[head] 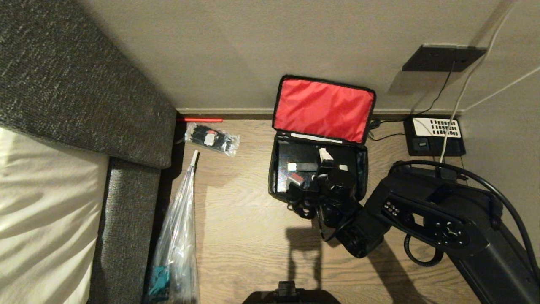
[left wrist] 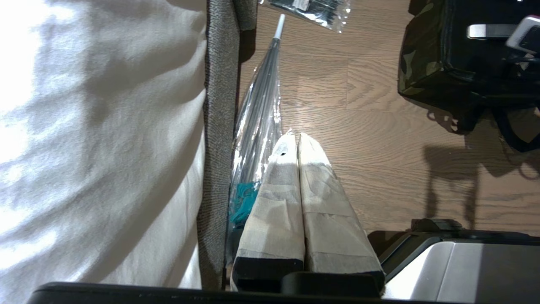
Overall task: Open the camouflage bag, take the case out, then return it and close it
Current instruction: Grip the handle
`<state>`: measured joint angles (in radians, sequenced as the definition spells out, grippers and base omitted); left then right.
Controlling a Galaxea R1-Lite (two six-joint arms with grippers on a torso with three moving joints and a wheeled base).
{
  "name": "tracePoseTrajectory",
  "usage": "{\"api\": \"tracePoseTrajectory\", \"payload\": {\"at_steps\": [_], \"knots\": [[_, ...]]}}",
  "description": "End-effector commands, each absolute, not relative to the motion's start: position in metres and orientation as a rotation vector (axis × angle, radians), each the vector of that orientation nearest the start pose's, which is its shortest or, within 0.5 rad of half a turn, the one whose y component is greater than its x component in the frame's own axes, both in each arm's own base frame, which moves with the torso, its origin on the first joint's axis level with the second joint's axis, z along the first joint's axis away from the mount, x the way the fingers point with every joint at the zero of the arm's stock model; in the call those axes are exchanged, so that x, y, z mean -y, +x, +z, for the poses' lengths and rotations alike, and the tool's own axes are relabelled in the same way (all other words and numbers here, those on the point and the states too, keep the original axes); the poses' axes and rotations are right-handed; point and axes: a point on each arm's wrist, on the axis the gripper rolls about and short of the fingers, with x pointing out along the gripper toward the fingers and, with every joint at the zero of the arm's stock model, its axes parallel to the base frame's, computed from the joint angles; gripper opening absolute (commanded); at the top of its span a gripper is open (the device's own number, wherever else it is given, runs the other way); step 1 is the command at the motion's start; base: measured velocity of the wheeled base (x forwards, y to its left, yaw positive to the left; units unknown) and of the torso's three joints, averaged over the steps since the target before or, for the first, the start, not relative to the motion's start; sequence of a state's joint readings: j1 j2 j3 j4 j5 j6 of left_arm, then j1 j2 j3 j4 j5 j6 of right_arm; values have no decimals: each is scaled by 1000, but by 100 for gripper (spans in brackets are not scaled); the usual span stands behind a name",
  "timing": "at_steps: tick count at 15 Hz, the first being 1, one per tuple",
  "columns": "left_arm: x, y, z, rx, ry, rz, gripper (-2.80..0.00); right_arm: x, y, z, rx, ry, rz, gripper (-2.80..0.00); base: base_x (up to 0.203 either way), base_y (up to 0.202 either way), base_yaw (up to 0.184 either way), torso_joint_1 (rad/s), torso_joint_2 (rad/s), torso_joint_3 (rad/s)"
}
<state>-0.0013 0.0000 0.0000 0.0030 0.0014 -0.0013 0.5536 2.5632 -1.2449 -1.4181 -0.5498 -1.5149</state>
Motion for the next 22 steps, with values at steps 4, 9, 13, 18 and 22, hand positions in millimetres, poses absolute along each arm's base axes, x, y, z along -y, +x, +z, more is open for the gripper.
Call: {"api": "tracePoseTrajectory", "payload": {"at_steps": [4, 9, 13, 18, 22], "knots": [[0, -23, 75, -3, -2, 0, -280, -230, 410, 15, 54, -1527, -80, 0, 0, 0, 0, 0, 0, 0], [0, -23, 75, -3, -2, 0, -280, -228, 427, 20, 79, -1521, -142, 0, 0, 0, 0, 0, 0, 0], [0, -23, 75, -3, 0, 0, -280, -225, 433, 16, 95, -1518, -156, 0, 0, 0, 0, 0, 0, 0], [0, -23, 75, -3, -2, 0, -280, -226, 434, 12, 95, -1515, -157, 0, 0, 0, 0, 0, 0, 0], [0, -23, 75, -3, -2, 0, -280, -226, 434, 3, 84, -1516, -145, 0, 0, 0, 0, 0, 0, 0]]}}
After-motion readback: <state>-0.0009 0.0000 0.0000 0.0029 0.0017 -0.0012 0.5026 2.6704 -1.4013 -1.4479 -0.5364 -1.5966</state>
